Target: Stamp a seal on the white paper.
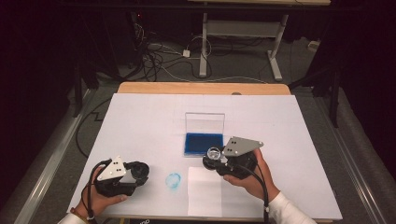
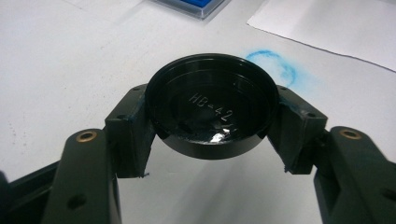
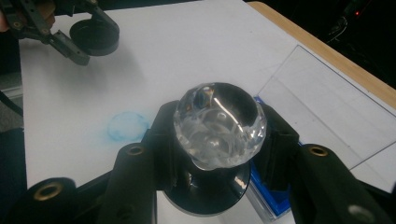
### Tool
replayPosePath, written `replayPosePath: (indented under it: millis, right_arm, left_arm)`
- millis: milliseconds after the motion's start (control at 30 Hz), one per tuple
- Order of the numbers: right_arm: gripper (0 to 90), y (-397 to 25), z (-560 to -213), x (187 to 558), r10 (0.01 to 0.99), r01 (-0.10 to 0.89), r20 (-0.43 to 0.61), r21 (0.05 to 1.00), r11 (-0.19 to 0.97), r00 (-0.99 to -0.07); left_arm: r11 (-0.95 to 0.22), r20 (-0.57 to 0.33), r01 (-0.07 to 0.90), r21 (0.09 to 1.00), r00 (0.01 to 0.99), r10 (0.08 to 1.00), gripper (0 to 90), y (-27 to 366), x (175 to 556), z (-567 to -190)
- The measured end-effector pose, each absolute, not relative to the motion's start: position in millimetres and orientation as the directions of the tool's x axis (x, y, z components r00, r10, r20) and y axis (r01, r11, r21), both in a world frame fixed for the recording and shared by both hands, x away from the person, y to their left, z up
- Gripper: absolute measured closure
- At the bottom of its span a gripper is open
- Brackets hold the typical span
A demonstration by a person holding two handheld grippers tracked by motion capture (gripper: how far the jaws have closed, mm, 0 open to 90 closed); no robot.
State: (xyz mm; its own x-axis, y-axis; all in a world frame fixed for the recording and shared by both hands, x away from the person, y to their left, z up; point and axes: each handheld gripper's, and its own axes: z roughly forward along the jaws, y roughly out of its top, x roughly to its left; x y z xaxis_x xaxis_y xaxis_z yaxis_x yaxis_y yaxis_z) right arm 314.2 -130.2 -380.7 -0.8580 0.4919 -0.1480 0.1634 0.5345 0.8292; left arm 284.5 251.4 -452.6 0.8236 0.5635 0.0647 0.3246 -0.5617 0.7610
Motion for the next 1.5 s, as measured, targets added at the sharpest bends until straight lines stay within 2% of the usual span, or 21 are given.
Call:
replayPosePath:
  millis: [500,1500]
  right_arm:
    - [57.3,-122.4,-395.4,290.6,0.427,0.144,-0.137,0.814,0.563,-0.894]
    - [57.3,-104.2,-456.1,277.1,0.377,0.189,-0.097,0.733,0.653,-0.921]
  left_arm:
    - [-0.570,0.069,0.325,0.754,0.824,0.562,36.1,248.1,286.9,-453.0]
    - [-0.580,0.078,0.316,0.751,0.829,0.553,36.1,245.2,282.8,-451.9]
